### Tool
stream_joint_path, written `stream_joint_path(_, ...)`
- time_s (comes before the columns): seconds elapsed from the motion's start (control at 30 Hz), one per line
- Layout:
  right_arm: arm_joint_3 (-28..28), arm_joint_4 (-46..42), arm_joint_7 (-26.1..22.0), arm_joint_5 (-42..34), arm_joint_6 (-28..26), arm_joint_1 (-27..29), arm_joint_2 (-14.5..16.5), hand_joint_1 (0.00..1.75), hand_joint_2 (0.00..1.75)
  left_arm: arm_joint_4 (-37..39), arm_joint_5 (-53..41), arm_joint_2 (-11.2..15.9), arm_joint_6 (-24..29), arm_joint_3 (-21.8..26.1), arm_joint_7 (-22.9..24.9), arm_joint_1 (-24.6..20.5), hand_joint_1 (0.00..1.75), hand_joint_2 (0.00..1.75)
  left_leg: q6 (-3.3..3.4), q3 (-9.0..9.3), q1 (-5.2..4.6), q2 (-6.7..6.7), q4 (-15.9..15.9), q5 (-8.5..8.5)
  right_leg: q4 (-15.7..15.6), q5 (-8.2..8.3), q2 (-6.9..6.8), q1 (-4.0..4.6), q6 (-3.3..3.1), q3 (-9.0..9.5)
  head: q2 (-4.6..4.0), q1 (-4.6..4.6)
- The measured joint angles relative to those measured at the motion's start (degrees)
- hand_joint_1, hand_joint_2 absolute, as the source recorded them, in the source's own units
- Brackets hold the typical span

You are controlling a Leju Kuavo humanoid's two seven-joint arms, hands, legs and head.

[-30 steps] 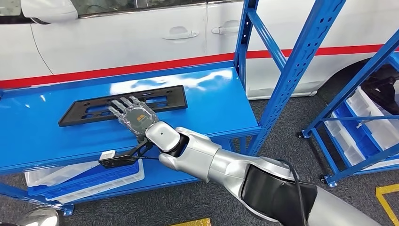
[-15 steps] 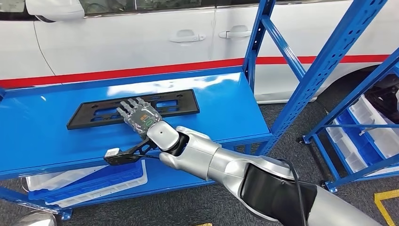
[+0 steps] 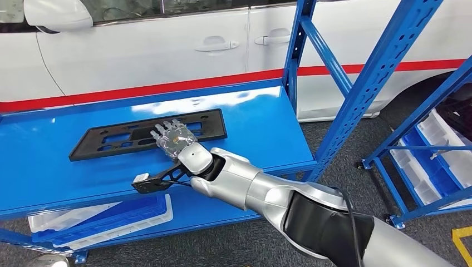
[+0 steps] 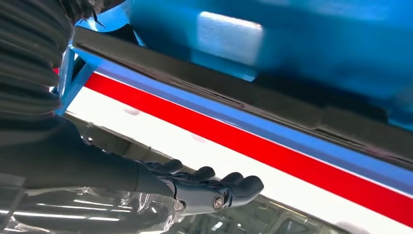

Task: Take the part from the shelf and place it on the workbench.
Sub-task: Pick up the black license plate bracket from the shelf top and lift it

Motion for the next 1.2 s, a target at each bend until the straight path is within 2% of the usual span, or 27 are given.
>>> stream_joint_path(0.03, 0.1, 0.3, 0.2, 0.0, -0.5, 0.0, 0.0, 0.00, 1.75, 0.0, 0.0, 0.0, -0.1, 0.0, 0.0, 0.1, 0.00, 0.00, -0.13, -1.19, 0.06, 0.00, 1.9, -0.18, 0.0, -0.03, 0.00, 0.00, -0.03, 0.02, 0.00, 0.00)
stream_joint_path(0.07, 0.1, 0.7, 0.4, 0.0, -1.0, 0.1, 0.0, 0.00, 1.75, 0.1, 0.0, -0.1, -0.2, 0.0, -0.1, 0.2, 0.00, 0.00, -0.21, -1.38, 0.13, 0.00, 1.8, 0.70, 0.0, -0.05, 0.02, 0.00, -0.04, 0.05, 0.00, 0.00)
stream_joint_path(0.1, 0.2, 1.2, 0.6, 0.0, -1.5, 0.0, 0.0, 0.00, 1.75, 0.1, 0.0, -0.1, -0.3, 0.0, -0.1, 0.2, 0.00, 0.00, -0.23, -0.60, 0.22, 0.01, -0.2, 2.45, 0.1, -0.10, 0.04, -0.01, -0.01, 0.08, 0.00, 0.00)
stream_joint_path(0.13, 0.3, 1.6, 0.9, 0.0, -2.0, -0.1, 0.0, 0.00, 1.75, 0.1, 0.0, -0.1, -0.4, 0.0, -0.2, 0.2, 0.00, 0.00, -0.19, 1.09, 0.29, 0.04, -4.0, 4.58, 0.2, -0.16, 0.06, -0.01, 0.08, 0.11, 0.00, 0.00)
stream_joint_path(0.2, 0.4, 2.5, 1.4, 0.1, -2.7, -0.3, 0.0, 0.00, 1.75, 0.2, 0.0, -0.1, -0.4, 0.0, -0.5, 0.0, 0.00, 0.00, 0.17, 4.26, 0.15, 0.04, -10.6, 6.90, 0.3, -0.33, 0.08, 0.18, 0.47, 0.01, 0.01, 0.03)
stream_joint_path(0.23, 0.4, 2.8, 1.5, 0.1, -2.9, -0.3, 0.0, 0.00, 1.75, 0.2, 0.0, -0.2, -0.4, 0.0, -0.6, -0.1, 0.00, 0.00, 0.46, 5.04, 0.02, 0.02, -12.2, 7.13, 0.4, -0.36, 0.10, 0.26, 0.73, -0.05, 0.01, 0.08)
stream_joint_path(0.37, 0.4, 3.5, 1.9, 0.3, -3.8, -0.5, -0.1, 0.00, 1.75, 0.2, -0.1, -0.3, -0.4, 0.0, -0.7, 0.1, 0.00, 0.00, 1.76, 5.52, 0.01, 0.00, -13.1, 7.17, 0.7, -0.83, 0.04, 0.35, 1.86, -0.23, 0.00, 0.19)
stream_joint_path(0.4, 0.4, 3.8, 2.1, 0.4, -4.0, -0.5, -0.1, 0.00, 1.75, 0.2, -0.1, -0.3, -0.4, 0.0, -0.8, 0.1, 0.00, 0.00, 2.12, 5.70, 0.12, 0.03, -13.3, 7.21, 2.1, -1.78, -0.01, 0.35, 2.16, -0.89, 0.00, 0.30)
stream_joint_path(0.43, 0.4, 4.0, 2.3, 0.5, -4.1, -0.5, -0.1, 0.00, 1.75, 0.2, -0.1, -0.3, -0.4, 0.0, -0.8, 0.0, 0.00, 0.00, 2.44, 5.85, 0.17, 0.06, -13.4, 7.20, 4.9, -3.20, -0.06, 0.32, 2.39, -2.20, 0.00, 0.39)
stream_joint_path(0.5, 0.4, 4.7, 2.6, 0.6, -4.3, -0.5, -0.1, 0.00, 1.75, 0.2, -0.2, -0.3, -0.4, 0.0, -0.8, 0.0, 0.00, 0.00, 2.89, 5.96, 0.02, 0.05, -13.4, 6.98, 12.2, -6.07, -0.08, 0.24, 2.55, -5.90, 0.00, 0.54)
stream_joint_path(0.53, 0.4, 5.0, 2.6, 0.6, -4.3, -0.4, -0.1, 0.00, 1.75, 0.2, -0.3, -0.3, -0.5, 0.0, -0.8, 0.0, 0.00, 0.00, 2.99, 6.03, -0.05, 0.04, -13.4, 6.88, 14.8, -6.56, -0.08, 0.22, 2.51, -7.37, 0.00, 0.54)
stream_joint_path(0.57, 0.4, 5.3, 2.7, 0.7, -4.2, -0.3, -0.1, 0.00, 1.75, 0.2, -0.3, -0.4, -0.5, 0.0, -0.8, 0.1, 0.00, 0.00, 3.02, 6.15, -0.09, 0.02, -13.4, 6.76, 15.3, -6.01, -0.08, 0.23, 2.41, -7.89, 0.00, 0.55)
stream_joint_path(0.6, 0.4, 5.5, 2.8, 0.7, -4.1, -0.2, -0.2, 0.00, 1.75, 0.2, -0.3, -0.4, -0.5, 0.0, -0.8, 0.1, 0.00, 0.00, 3.00, 6.32, -0.12, -0.01, -13.4, 6.60, 13.8, -4.58, -0.08, 0.25, 2.23, -7.34, 0.00, 0.55)
stream_joint_path(0.67, 0.4, 5.8, 2.8, 0.7, -4.0, -0.3, -0.2, 0.00, 1.75, 0.2, -0.3, -0.4, -0.5, 0.0, -0.9, 0.1, 0.00, 0.00, 2.78, 6.75, -0.15, -0.06, -13.3, 6.20, 6.8, -0.96, -0.06, 0.34, 1.64, -4.08, 0.00, 0.55)
stream_joint_path(0.7, 0.4, 5.9, 2.9, 0.8, -3.9, -0.4, -0.2, 0.00, 1.75, 0.2, -0.3, -0.5, -0.5, 0.0, -0.9, 0.1, 0.00, 0.00, 2.55, 6.87, -0.28, -0.08, -13.1, 5.95, 3.6, 0.01, -0.06, 0.44, 1.38, -2.43, 0.00, 0.50)
stream_joint_path(0.77, 0.4, 6.1, 2.9, 0.8, -3.8, -0.6, -0.1, 0.00, 1.75, 0.2, -0.3, -0.5, -0.5, 0.0, -0.9, 0.0, 0.00, 0.00, 2.00, 6.97, -0.40, -0.08, -13.1, 5.61, 0.5, 0.11, -0.02, 0.69, 0.98, -0.78, 0.00, 0.49)
stream_joint_path(0.87, 0.4, 6.3, 3.0, 0.8, -3.8, -0.6, -0.1, 0.00, 1.75, 0.2, -0.4, -0.6, -0.5, 0.0, -0.9, 0.0, 0.00, 0.00, 1.09, 7.12, -0.22, 0.04, -12.8, 5.02, -0.2, -0.22, 0.12, 0.54, 0.37, 0.10, 0.00, 0.51)
stream_joint_path(0.9, 0.4, 6.3, 3.1, 0.8, -3.7, -0.7, -0.1, 0.00, 1.75, 0.2, -0.5, -0.6, -0.5, 0.0, -0.9, 0.0, 0.00, 0.00, 0.77, 6.63, -0.17, 0.09, -11.5, 4.37, -0.5, -0.32, 0.12, 0.35, 0.11, 0.59, 0.00, 0.38)
stream_joint_path(0.93, 0.4, 6.3, 3.1, 0.8, -3.7, -0.8, 0.0, 0.00, 1.75, 0.2, -0.6, -0.6, -0.6, 0.0, -0.9, -0.1, 0.00, 0.00, 0.44, 5.42, -0.10, 0.14, -9.1, 3.33, -0.8, -0.51, 0.09, 0.17, -0.16, 1.13, 0.00, 0.27)
stream_joint_path(1.0, 0.4, 6.4, 3.1, 0.8, -3.5, -0.7, 0.0, 0.00, 1.75, 0.2, -0.8, -0.7, -0.6, 0.0, -0.9, -0.1, 0.00, 0.00, -0.06, 1.24, 0.03, 0.15, -1.9, 1.04, -0.8, -1.19, 0.05, 0.24, -0.49, 1.88, 0.00, 0.08)
stream_joint_path(1.03, 0.4, 6.5, 3.1, 0.8, -3.4, -0.6, 0.0, 0.00, 1.75, 0.2, -0.8, -0.7, -0.7, 0.0, -1.0, 0.0, 0.00, 0.00, -0.21, -0.78, 0.08, 0.15, 0.9, 0.62, -0.7, -1.57, 0.09, 0.28, -0.54, 2.23, 0.00, 0.11)
stream_joint_path(1.07, 0.4, 6.5, 3.1, 0.8, -3.3, -0.4, 0.0, 0.00, 1.75, 0.2, -0.8, -0.7, -0.7, 0.0, -1.0, 0.2, 0.00, 0.00, -0.27, -1.98, 0.10, 0.16, 1.9, 1.27, -0.6, -2.00, 0.17, 0.30, -0.52, 2.65, 0.00, 0.10)
stream_joint_path(1.1, 0.4, 6.5, 3.1, 0.8, -3.2, -0.3, 0.0, 0.00, 1.75, 0.2, -0.8, -0.7, -0.8, 0.0, -1.0, 0.3, 0.00, 0.00, -0.21, -2.05, 0.10, 0.16, 0.7, 3.04, -0.5, -2.46, 0.24, 0.31, -0.47, 3.15, 0.00, 0.10)
stream_joint_path(1.17, 0.4, 6.5, 3.1, 0.8, -3.1, -0.3, 0.0, 0.00, 1.75, 0.2, -0.8, -0.7, -0.8, 0.0, -1.0, 0.4, 0.00, 0.00, 0.22, 0.36, -0.02, 0.16, -6.2, 7.94, -0.4, -3.52, 0.33, 0.29, -0.22, 4.37, 0.00, 0.11)
stream_joint_path(1.2, 0.4, 6.5, 3.1, 0.8, -3.1, -0.4, 0.0, 0.00, 1.75, 0.2, -0.8, -0.7, -0.8, 0.0, -1.0, 0.4, 0.00, 0.00, 0.56, 1.88, -0.25, 0.16, -9.6, 9.42, -0.5, -3.98, 0.34, 0.36, 0.00, 4.85, 0.00, 0.08)
